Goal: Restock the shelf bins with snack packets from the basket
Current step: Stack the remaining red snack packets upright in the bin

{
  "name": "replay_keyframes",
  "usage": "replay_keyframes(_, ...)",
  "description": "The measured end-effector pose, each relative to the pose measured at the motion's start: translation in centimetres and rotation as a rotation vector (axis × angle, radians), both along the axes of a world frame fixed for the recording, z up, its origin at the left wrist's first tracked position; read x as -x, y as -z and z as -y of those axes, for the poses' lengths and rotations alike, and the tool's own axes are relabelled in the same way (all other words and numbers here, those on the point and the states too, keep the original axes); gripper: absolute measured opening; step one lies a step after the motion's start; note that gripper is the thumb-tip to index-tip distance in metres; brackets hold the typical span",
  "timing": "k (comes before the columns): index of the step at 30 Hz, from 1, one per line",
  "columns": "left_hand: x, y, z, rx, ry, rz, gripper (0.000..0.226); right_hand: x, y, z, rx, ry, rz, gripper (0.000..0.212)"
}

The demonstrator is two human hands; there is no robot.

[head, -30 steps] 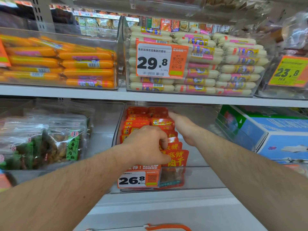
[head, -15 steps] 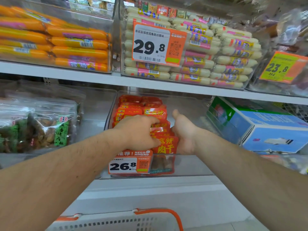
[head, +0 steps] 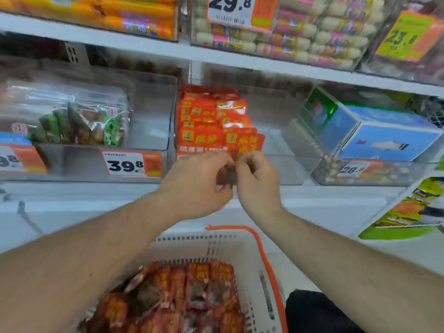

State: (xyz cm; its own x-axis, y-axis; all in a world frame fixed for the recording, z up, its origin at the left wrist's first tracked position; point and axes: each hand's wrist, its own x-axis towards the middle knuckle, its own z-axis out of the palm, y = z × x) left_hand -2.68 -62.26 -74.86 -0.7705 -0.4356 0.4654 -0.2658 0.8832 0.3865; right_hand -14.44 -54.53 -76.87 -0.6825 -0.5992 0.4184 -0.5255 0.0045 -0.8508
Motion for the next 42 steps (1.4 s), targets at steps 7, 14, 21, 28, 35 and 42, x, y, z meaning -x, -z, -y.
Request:
replay_keyframes(7, -5.5, 9.1, -1.1, -0.308, -0.062, 0.609, 0.040, -2.2, 13.3, -0.2, -0.951, -0.440, -0.083, 0.033)
replay_keyframes(14, -7.3, 12.9, -2.4, -0.386, -0.020, 0.769, 0.029, -4.0, 23.4, -6.0, -1.712, -0.656, -0.303, 0.032)
replay_keyframes(21, -6.1, 13.5, -2.5, -0.430, 0.019, 0.761, 0.028, -3.5, 24.7, -7.2, -1.712, -0.662, -0.473, 0.029)
replay_keyframes(28, -5.6, 13.2, -2.8, -0.512, 0.059, 0.709, 0.040, -1.5, 13.9, -2.4, -1.468, -0.846, -0.709, 0.010)
replay_keyframes(35, -5.5, 10.3, -1.0, -0.623, -0.038, 0.410, 0.022, 0.2, 1.2, -0.7, -1.035, -0.718, -0.624, 0.019)
replay_keyframes(42, -6.1, 7.0, -0.5, -0.792, -0.158, 0.071, 0.016, -0.5, -0.9, -2.0, -0.605, -0.244, -0.300, 0.026)
